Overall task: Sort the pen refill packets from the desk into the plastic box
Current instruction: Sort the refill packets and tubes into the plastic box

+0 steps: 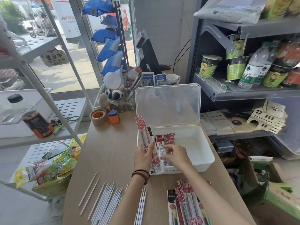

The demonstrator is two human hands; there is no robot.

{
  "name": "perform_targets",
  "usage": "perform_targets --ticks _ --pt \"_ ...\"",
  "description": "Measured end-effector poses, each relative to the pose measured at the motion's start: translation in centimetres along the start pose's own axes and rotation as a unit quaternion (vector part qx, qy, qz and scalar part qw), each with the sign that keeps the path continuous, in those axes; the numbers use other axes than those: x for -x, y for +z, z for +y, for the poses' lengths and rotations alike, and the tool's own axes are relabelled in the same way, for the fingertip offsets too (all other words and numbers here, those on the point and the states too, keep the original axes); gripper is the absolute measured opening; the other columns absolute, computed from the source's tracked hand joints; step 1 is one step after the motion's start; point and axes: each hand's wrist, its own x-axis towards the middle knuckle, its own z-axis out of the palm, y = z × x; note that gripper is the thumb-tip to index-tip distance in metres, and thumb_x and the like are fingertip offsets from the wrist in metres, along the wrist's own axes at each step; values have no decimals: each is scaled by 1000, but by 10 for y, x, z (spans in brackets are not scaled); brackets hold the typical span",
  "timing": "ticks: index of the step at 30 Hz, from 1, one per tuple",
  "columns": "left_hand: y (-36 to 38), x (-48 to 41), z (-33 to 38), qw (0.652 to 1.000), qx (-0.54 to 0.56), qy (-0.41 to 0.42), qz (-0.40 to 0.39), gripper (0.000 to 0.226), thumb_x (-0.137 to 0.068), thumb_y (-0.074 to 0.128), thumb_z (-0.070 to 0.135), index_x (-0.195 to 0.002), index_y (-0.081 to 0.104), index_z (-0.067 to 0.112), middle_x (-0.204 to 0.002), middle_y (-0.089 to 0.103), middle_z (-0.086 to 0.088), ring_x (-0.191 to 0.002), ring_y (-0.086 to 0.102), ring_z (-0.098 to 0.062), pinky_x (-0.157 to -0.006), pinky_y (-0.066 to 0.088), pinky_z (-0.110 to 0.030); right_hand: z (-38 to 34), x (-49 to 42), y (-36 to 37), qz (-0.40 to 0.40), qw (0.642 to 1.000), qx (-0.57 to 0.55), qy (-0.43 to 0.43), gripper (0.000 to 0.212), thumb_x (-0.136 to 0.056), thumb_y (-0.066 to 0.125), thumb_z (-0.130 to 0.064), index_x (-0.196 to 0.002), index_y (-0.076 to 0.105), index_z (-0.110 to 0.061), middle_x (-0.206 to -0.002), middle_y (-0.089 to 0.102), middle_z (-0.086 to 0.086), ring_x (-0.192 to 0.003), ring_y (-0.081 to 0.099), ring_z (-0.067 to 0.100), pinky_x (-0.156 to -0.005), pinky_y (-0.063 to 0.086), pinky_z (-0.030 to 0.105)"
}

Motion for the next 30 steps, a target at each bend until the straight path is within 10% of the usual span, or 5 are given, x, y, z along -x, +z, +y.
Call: perform_targets --ticks 6,25,30 --pt "1 4 3 1000 -1 6 7 23 -89 58 35 -106 55 20 -88 69 2 -73 68 -10 -54 52 -13 -8 9 -10 46 994 -86 -58 20 -89 66 -35 -106 70 -25 -88 69 -10 -69 60 -5 -63 47 6" --pt "0 2 0 999 37 -31 -4 18 -83 66 36 -95 63 23 -82 72 -3 -73 70 -18 -68 59 -36 -12 15 -19 -71 971 -222 -62 22 -84 72 -39 -93 70 -19 -86 72 -1 -74 64 5 -71 54 20" --pt "-1 3 1 999 37 -37 -4 27 -84 64 36 -104 62 16 -90 73 -6 -78 71 -19 -71 60 -38 -13 9 -20 25 965 -261 7 19 -93 61 -33 -102 58 -17 -86 70 -1 -58 65 5 -47 47 19"
